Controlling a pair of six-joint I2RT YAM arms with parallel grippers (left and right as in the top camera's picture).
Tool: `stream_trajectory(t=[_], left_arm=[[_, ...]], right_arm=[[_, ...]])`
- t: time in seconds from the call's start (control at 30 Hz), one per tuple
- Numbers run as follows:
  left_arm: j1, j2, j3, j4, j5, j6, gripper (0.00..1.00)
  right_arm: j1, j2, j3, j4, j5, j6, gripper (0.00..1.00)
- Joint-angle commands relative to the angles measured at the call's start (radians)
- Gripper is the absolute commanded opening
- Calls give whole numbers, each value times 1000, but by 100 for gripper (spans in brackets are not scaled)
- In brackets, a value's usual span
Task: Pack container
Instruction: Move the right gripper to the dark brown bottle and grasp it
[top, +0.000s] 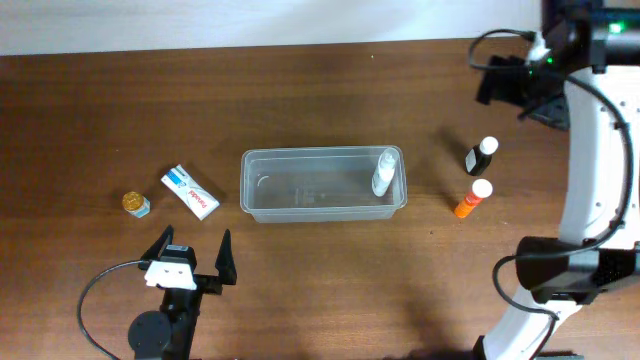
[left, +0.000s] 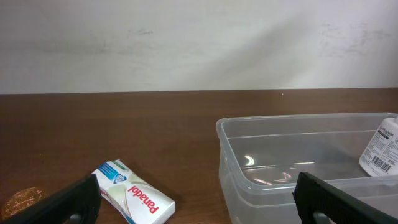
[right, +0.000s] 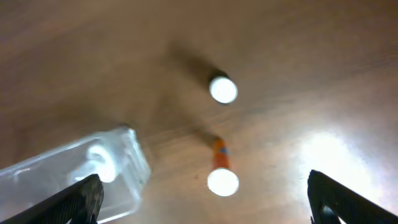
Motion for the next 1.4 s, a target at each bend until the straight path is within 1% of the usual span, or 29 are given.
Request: stream_trajectory(t=[0.0, 0.07, 0.13, 0.23, 0.33, 0.37, 0.47, 0.5, 0.77, 0.97, 1.03, 1.13, 1.2, 1.23, 1.3, 1.37], left_arm=[[6, -6, -2, -7, 0, 19, 99], [6, -6, -2, -7, 0, 19, 99], [6, -6, -2, -7, 0, 19, 99], [6, -6, -2, -7, 0, 19, 99], [6, -6, -2, -7, 0, 19, 99], [6, -6, -2, -7, 0, 19, 99], [6, -6, -2, -7, 0, 19, 99], [6, -6, -2, -7, 0, 19, 99], [6, -6, -2, -7, 0, 19, 99], [6, -6, -2, -7, 0, 19, 99], [6, -6, -2, -7, 0, 19, 99], [6, -6, -2, -7, 0, 19, 99], [6, -6, -2, -7, 0, 19, 99], [6, -6, -2, -7, 0, 19, 99], [6, -6, -2, -7, 0, 19, 99], [6, -6, -2, -7, 0, 19, 99]], right_arm=[[-24, 2, -101, 24, 43, -92, 96], [-41, 2, -183, 71, 111, -93, 96], [-53, 2, -237, 118, 107, -119, 97], [-59, 2, -372, 223, 93, -153, 97], [-59, 2, -455, 293, 94, -202, 97], [-59, 2, -465, 306, 93, -216, 97], [-59, 2, -513, 401, 17, -364, 97], [-59, 2, -526, 422, 19, -380, 97], [-60, 2, -655, 616, 22, -452, 97], [-60, 3, -753, 722, 22, -473, 95], [-60, 3, -777, 748, 22, -473, 92], [-60, 3, -824, 792, 22, -474, 85], [-60, 4, -831, 801, 23, -473, 73], [-60, 3, -831, 806, 23, -473, 64], [-60, 3, -831, 812, 23, -473, 52], [-60, 3, -831, 822, 23, -473, 44]])
